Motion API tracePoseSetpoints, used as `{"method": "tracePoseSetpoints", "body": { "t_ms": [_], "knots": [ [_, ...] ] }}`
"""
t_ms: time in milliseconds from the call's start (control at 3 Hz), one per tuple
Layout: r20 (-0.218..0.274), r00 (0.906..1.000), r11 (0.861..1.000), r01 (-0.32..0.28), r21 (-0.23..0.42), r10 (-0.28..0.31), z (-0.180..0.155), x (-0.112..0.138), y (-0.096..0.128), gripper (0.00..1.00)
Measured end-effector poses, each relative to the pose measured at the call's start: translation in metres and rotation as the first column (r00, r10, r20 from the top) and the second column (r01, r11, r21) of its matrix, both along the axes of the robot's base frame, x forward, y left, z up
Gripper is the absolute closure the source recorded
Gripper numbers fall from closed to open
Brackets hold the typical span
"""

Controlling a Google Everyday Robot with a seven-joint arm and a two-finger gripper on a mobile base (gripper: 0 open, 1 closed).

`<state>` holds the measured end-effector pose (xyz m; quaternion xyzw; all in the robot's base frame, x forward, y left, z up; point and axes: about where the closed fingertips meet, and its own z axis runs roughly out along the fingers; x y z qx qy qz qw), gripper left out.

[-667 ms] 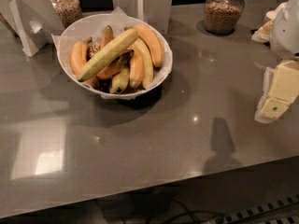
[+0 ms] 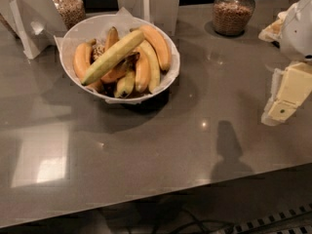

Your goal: Pick banana from white bowl

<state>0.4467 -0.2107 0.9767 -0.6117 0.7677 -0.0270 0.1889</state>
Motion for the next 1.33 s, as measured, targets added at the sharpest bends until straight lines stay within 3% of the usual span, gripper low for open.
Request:
{"method": "tracePoseSetpoints", "body": {
  "t_ms": [333, 667, 1000, 1333],
  "knots": [
    [0.063, 0.9956, 0.994, -0.075, 0.083, 0.07, 0.0, 0.018, 0.013, 0.0],
    [0.136, 0.972, 0.962, -0.214, 0.169, 0.192, 0.004, 0.036, 0.045, 0.0],
    [0.206, 0.9035, 0.88, -0.418, 0.228, 0.376, 0.011, 0.041, 0.096, 0.0],
    [0.206, 0.9033, 0.879, -0.418, 0.228, 0.376, 0.011, 0.041, 0.096, 0.0]
  ]
}}
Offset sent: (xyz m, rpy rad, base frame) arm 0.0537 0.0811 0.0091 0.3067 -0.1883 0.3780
